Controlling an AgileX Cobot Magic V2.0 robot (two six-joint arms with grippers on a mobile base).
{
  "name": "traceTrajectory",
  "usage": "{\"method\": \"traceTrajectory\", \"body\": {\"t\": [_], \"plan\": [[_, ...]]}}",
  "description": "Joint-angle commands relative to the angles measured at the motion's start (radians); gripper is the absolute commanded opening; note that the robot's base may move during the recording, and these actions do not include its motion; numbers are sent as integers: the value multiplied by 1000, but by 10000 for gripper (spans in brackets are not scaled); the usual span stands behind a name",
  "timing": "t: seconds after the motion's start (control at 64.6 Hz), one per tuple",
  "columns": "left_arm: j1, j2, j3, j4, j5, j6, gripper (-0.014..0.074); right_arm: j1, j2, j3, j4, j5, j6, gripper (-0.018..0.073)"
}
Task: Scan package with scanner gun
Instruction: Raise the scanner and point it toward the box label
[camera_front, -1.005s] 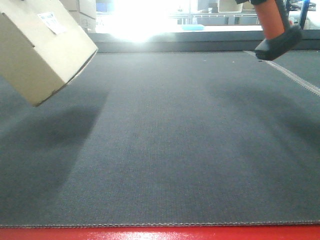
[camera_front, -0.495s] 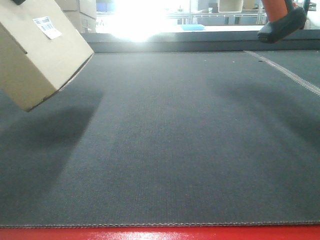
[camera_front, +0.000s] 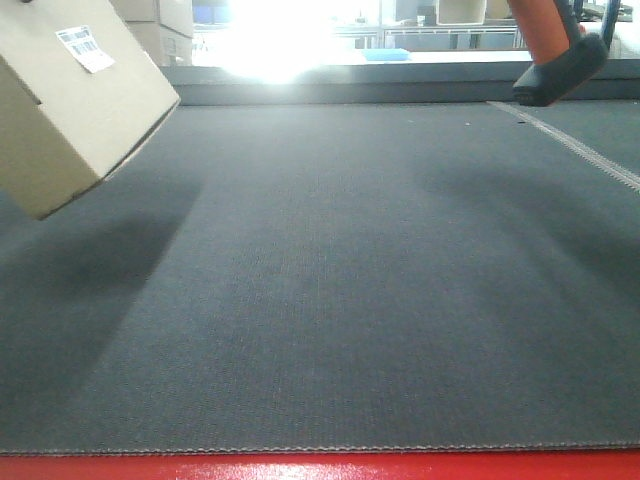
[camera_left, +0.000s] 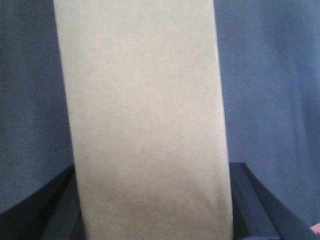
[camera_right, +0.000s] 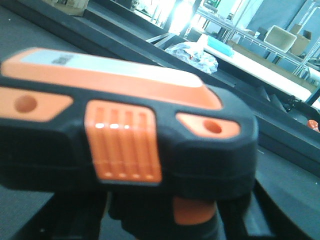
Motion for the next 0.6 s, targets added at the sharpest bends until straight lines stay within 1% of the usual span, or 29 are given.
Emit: {"method": "traceTrajectory", "body": {"t": [0.0,0.139,0.402,0.495,0.588], "plan": [[1,-22,-2,-8,-4,8,-111,-5,-7,-19,-2,-53,-11,-154],[1,-23,-2,-8,-4,8,-111,9,0,-23,-2,-51,-11,-154],[-1,-22,-2,-18,-4,8,-111,94,45,-75,10,-54,-11,-154],[-1,-22,-2,-47,-4,8,-111,119,68,-101,31,-54,-11,-154],[-1,-22,-2,-79,-4,8,-111,134,81,-120,32,-54,-11,-154]]}}
